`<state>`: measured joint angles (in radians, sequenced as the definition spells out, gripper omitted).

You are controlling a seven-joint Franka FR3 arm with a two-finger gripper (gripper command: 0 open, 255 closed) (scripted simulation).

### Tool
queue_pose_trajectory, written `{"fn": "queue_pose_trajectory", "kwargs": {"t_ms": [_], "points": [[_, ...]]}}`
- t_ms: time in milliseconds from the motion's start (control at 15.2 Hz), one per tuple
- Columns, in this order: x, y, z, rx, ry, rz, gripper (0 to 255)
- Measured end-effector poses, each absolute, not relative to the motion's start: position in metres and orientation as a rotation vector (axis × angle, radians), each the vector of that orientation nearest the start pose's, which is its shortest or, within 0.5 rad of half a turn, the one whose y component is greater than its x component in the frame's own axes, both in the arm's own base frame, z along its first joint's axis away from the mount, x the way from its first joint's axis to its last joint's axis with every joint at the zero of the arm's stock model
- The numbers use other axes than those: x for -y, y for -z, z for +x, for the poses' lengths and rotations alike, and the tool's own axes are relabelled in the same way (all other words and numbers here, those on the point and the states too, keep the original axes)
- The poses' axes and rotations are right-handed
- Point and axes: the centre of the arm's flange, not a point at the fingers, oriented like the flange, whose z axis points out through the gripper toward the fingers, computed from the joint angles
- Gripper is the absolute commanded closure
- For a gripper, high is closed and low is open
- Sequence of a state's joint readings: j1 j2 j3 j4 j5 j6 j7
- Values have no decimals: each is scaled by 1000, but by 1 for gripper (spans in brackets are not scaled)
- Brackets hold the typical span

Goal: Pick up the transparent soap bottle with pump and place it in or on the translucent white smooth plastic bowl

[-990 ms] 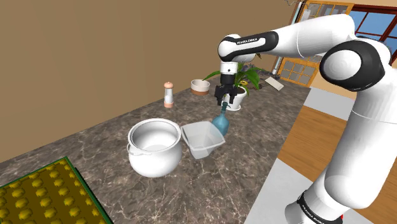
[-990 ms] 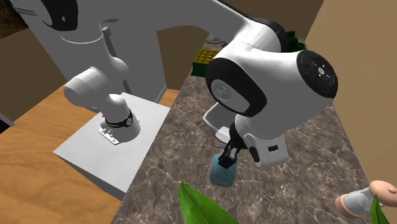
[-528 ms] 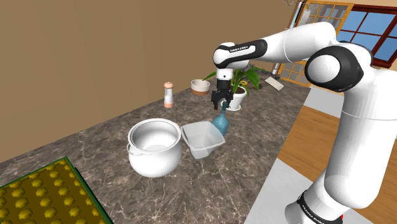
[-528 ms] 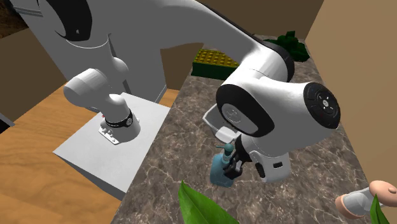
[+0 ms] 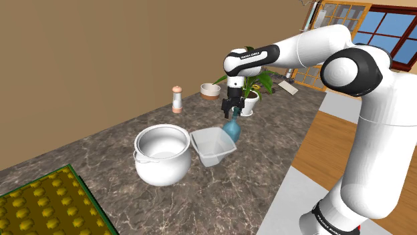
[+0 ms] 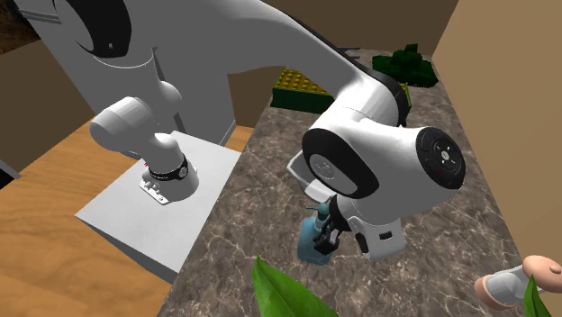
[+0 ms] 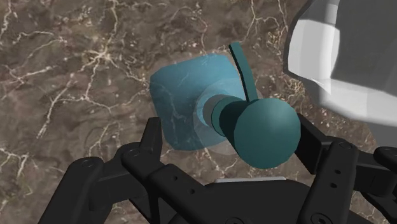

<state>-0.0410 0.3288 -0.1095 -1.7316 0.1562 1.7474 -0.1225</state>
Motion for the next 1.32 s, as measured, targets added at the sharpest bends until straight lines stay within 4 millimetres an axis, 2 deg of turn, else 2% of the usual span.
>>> {"fn": "queue_pose_trajectory", "kwargs": {"t_ms": [66,132,858,1320], "points": [[73,-370,605,-117,-435,-2954,0],[73,-370,605,-117,-435,-2954,255],[73,-372,605,-117,-435,-2954,255],[72,-407,604,-117,-435,-2955,255]]}}
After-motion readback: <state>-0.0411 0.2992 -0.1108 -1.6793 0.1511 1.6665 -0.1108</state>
